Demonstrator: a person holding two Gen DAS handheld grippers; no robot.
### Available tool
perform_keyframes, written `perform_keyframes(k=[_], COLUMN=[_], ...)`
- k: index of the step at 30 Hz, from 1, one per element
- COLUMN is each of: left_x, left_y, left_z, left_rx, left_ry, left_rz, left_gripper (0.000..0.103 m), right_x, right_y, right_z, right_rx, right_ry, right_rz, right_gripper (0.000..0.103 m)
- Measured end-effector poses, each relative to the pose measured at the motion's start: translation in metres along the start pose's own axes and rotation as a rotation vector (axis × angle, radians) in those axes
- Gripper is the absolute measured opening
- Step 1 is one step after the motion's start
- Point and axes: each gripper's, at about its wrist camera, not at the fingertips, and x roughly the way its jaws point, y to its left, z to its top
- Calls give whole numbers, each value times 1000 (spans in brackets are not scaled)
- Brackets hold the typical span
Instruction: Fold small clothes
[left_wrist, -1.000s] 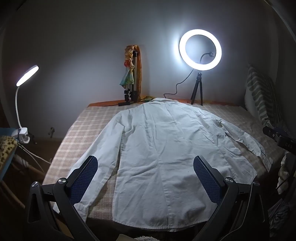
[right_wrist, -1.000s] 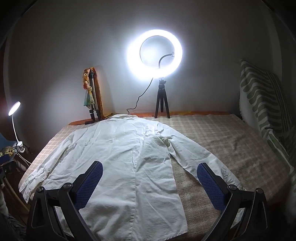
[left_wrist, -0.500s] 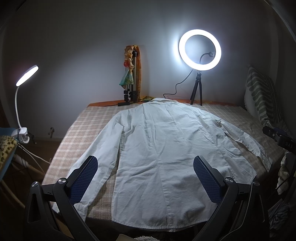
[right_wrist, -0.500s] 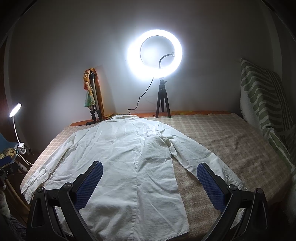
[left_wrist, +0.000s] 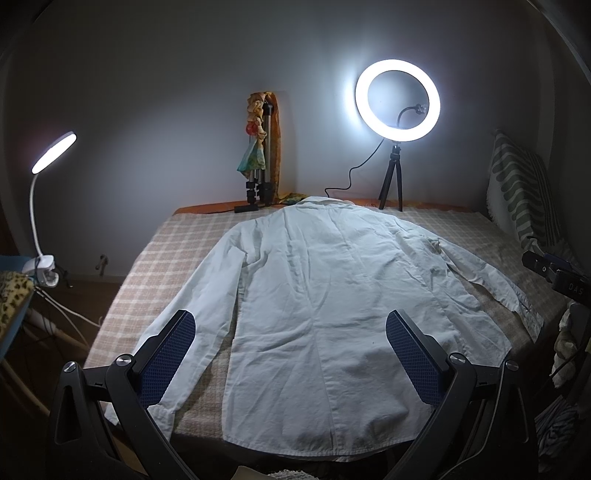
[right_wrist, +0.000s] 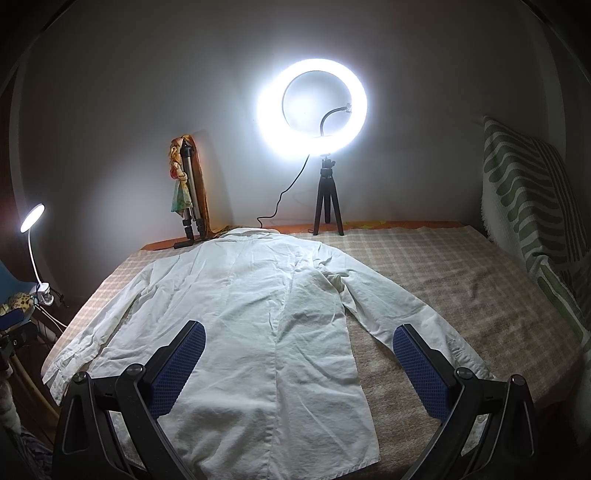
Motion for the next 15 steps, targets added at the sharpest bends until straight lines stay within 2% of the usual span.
perform_keyframes(k=[15], left_x=[-1], left_y=[0], left_z=[0], left_rx=[-1], left_ry=[0], left_rz=[-1], left_gripper=[102], right_x=[-1], right_y=[1], right_z=[0], right_rx=[2], right_ry=[1], right_rz=[4], right_gripper=[103])
